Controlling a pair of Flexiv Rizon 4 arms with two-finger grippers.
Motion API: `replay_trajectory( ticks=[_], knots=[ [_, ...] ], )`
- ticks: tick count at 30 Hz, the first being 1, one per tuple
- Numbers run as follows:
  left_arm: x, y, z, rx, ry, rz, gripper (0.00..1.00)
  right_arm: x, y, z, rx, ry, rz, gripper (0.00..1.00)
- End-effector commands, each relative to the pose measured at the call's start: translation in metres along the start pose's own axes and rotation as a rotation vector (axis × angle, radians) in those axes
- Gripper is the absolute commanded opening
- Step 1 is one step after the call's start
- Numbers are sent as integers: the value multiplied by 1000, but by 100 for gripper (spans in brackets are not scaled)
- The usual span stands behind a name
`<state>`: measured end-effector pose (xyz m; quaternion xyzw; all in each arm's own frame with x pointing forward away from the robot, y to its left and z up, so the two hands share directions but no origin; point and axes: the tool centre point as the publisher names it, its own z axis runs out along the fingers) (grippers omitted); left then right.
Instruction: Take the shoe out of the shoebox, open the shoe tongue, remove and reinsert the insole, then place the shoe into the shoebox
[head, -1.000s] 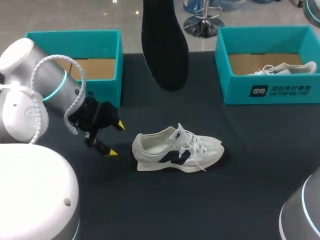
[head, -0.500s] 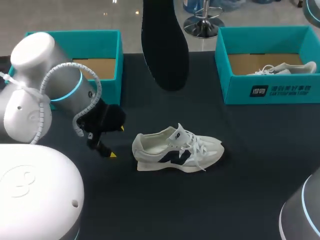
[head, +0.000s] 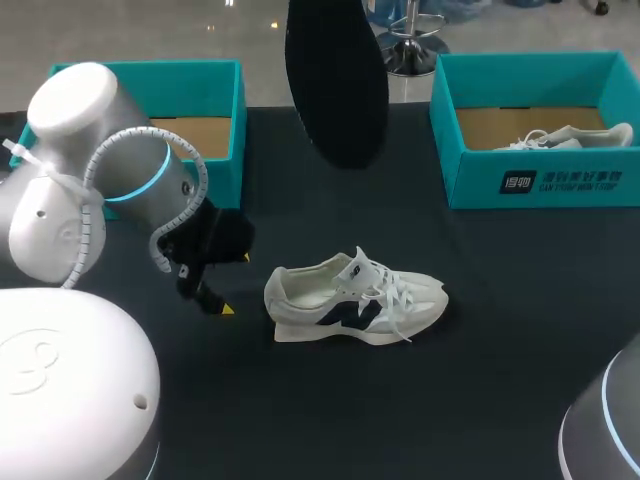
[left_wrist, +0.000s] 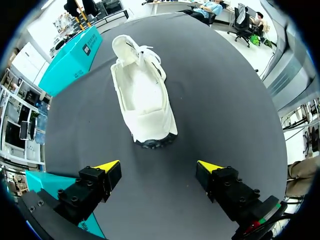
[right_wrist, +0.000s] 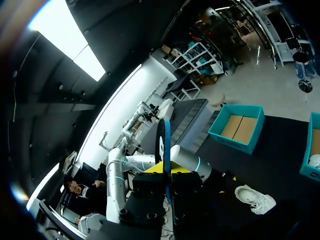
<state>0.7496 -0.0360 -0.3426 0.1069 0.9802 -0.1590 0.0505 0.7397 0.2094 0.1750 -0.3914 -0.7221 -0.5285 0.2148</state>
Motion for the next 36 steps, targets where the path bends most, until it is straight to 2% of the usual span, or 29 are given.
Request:
replay_trajectory(
  ticks=[1, 9, 12, 18, 22, 28, 36],
  knots=[
    [1, 0, -1, -2, -2, 1, 100, 7, 0, -2, 13, -33, 4, 0],
    [-2, -9, -4, 21, 20, 11, 100, 7, 0, -2, 13, -33, 4, 0],
    [-5, -17, -9, -3, -18, 29, 100, 7, 0, -2, 13, -33, 4, 0],
    [-13, -41, -13, -10, -30, 65, 100, 7, 0, -2, 13, -33, 4, 0],
    [-17, -65, -12, -1, -16, 95, 100, 7, 0, -2, 13, -33, 4, 0],
    [-42, -88, 11, 22, 32, 56, 100, 7, 0, -2, 13, -33, 4, 0],
    [-67, -102, 49, -7, 53, -33, 100, 7, 0, -2, 13, -33, 4, 0]
  ],
)
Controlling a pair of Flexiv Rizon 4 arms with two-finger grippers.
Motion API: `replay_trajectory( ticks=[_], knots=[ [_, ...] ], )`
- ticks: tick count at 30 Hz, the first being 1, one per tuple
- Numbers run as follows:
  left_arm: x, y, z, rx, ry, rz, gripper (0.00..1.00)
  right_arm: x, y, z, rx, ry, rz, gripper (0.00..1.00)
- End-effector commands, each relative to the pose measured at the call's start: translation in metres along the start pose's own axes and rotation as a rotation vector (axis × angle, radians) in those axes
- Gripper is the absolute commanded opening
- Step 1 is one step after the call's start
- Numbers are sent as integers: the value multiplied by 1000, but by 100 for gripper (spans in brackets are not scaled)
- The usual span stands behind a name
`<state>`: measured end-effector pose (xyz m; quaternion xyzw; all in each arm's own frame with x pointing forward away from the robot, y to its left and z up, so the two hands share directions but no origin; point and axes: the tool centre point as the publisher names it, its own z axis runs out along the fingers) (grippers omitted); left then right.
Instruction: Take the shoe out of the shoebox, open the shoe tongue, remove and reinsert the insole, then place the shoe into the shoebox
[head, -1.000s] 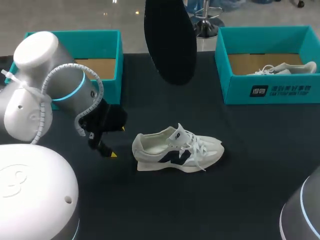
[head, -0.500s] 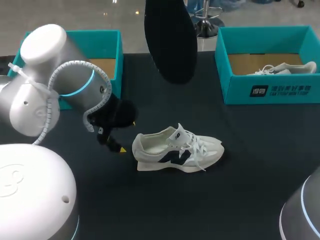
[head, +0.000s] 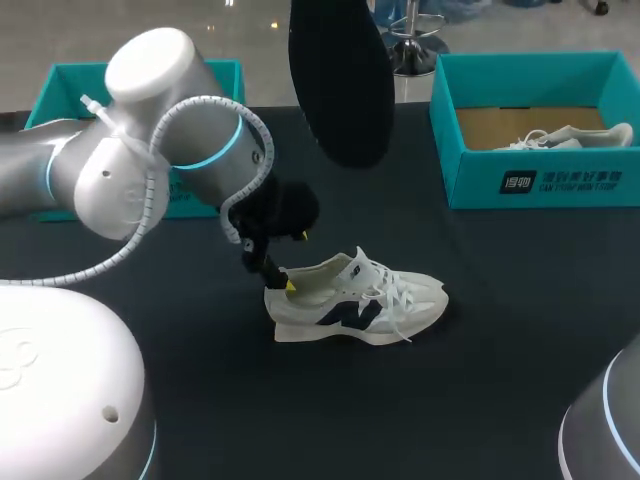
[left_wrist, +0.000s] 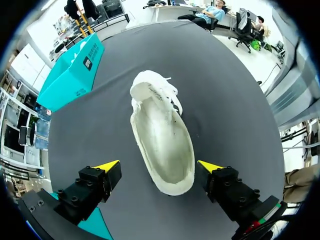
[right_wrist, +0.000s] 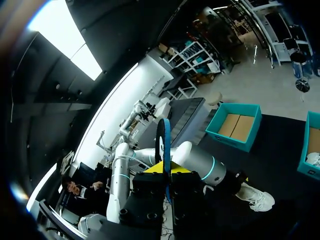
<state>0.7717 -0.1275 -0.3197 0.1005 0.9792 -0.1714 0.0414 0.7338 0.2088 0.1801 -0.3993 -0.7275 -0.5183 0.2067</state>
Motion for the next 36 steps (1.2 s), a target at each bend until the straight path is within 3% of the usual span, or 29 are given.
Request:
replay_trajectory(
  ticks=[1, 12, 13, 14, 15, 24, 36],
  knots=[
    [-26, -16, 44, -37, 37, -23, 100, 0, 1, 1, 2, -3, 2, 0],
    [-30, -16, 81, -85, 81, -39, 100, 0, 1, 1, 2, -3, 2, 0],
    [-30, -14, 83, -85, 86, -39, 45, 0, 1, 1, 2, -3, 2, 0],
    [-30, -13, 85, -86, 84, -40, 16, 0, 1, 1, 2, -3, 2, 0],
    [-29, -10, 87, -87, 97, -39, 0, 0, 1, 1, 2, -3, 2, 0],
    [-23, -2, 86, -76, 115, -32, 0, 0, 1, 1, 2, -3, 2, 0],
    [-24, 0, 81, 11, 146, -16, 0, 0, 1, 1, 2, -3, 2, 0]
  ],
)
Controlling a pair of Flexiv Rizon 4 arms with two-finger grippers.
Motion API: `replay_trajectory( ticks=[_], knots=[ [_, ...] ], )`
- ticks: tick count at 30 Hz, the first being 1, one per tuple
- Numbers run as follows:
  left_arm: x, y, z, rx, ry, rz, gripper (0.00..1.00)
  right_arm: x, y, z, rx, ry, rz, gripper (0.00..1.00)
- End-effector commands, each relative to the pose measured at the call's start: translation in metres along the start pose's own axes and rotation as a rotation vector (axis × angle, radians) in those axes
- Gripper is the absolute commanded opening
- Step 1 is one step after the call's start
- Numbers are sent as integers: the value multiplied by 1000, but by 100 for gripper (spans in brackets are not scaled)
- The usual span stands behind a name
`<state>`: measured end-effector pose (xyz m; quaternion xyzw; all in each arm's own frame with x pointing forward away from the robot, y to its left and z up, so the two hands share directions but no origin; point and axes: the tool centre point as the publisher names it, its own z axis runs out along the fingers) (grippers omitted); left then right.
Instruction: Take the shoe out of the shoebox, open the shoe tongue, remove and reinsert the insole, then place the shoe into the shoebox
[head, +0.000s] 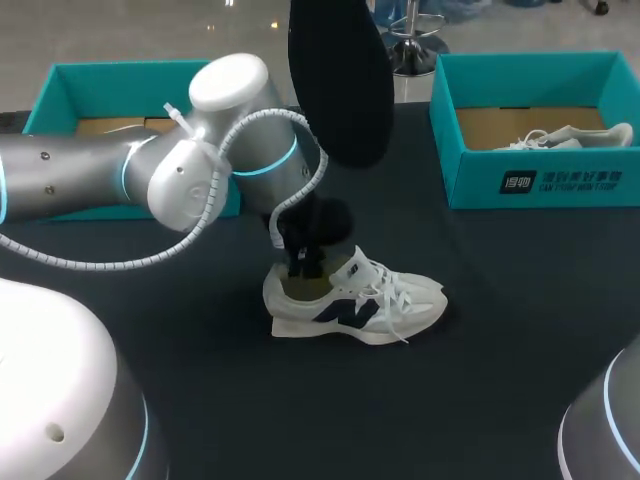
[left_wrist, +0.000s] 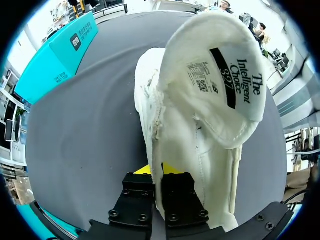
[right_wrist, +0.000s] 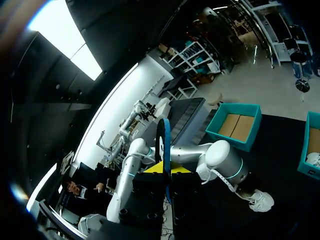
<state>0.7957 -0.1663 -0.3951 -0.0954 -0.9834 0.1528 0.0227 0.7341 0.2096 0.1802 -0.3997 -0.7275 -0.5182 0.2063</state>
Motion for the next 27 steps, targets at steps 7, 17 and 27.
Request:
replay_trajectory(
  ticks=[7, 17, 27],
  knots=[
    [-8, -9, -43, 107, 57, 177, 0, 0, 1, 1, 2, -2, 1, 0],
    [-12, -33, -68, 126, 190, 510, 0, 0, 1, 1, 2, -2, 1, 0],
    [-4, -38, -56, 116, 363, 922, 0, 0, 1, 1, 2, -2, 1, 0]
  ],
)
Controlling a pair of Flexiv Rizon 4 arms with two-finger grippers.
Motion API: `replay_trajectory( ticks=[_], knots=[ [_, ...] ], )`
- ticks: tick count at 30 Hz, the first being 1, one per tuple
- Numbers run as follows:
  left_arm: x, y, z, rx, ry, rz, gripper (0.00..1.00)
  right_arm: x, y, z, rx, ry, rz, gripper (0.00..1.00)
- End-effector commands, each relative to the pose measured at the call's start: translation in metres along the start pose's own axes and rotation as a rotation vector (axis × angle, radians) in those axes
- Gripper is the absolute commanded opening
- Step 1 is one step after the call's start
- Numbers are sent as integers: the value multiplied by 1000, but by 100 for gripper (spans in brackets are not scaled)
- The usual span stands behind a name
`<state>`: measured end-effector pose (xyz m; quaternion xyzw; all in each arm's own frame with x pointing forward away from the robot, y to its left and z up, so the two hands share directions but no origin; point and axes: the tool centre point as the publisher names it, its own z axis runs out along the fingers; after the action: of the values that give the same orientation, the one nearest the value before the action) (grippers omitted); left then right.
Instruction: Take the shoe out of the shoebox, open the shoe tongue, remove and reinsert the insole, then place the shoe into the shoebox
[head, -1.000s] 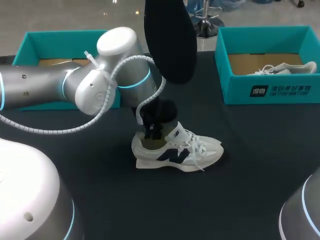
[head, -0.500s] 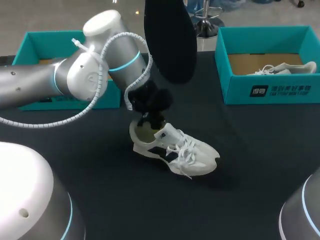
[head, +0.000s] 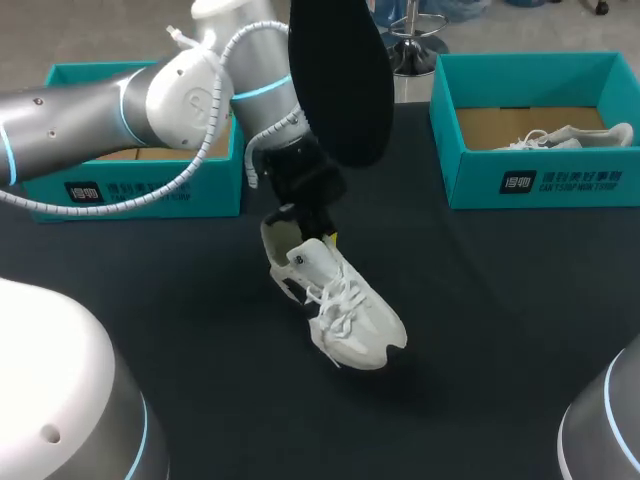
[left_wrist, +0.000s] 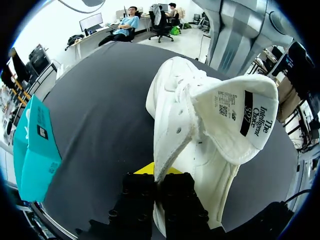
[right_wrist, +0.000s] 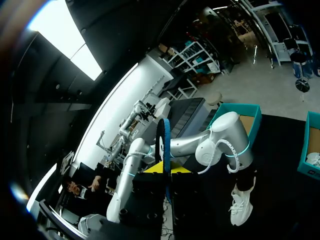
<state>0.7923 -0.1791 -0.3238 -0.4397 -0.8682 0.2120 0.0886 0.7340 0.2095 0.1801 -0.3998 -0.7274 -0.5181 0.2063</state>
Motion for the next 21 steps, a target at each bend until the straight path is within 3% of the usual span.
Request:
replay_trajectory(
  ticks=[1, 13, 21],
  knots=[
    [-8, 2, 9, -8, 172, 251, 0, 0, 1, 1, 2, -2, 1, 0],
    [-3, -27, 31, -46, 278, 471, 0, 0, 1, 1, 2, -2, 1, 0],
    [-7, -31, 44, -91, 268, 469, 0, 0, 1, 1, 2, -2, 1, 0]
  ],
)
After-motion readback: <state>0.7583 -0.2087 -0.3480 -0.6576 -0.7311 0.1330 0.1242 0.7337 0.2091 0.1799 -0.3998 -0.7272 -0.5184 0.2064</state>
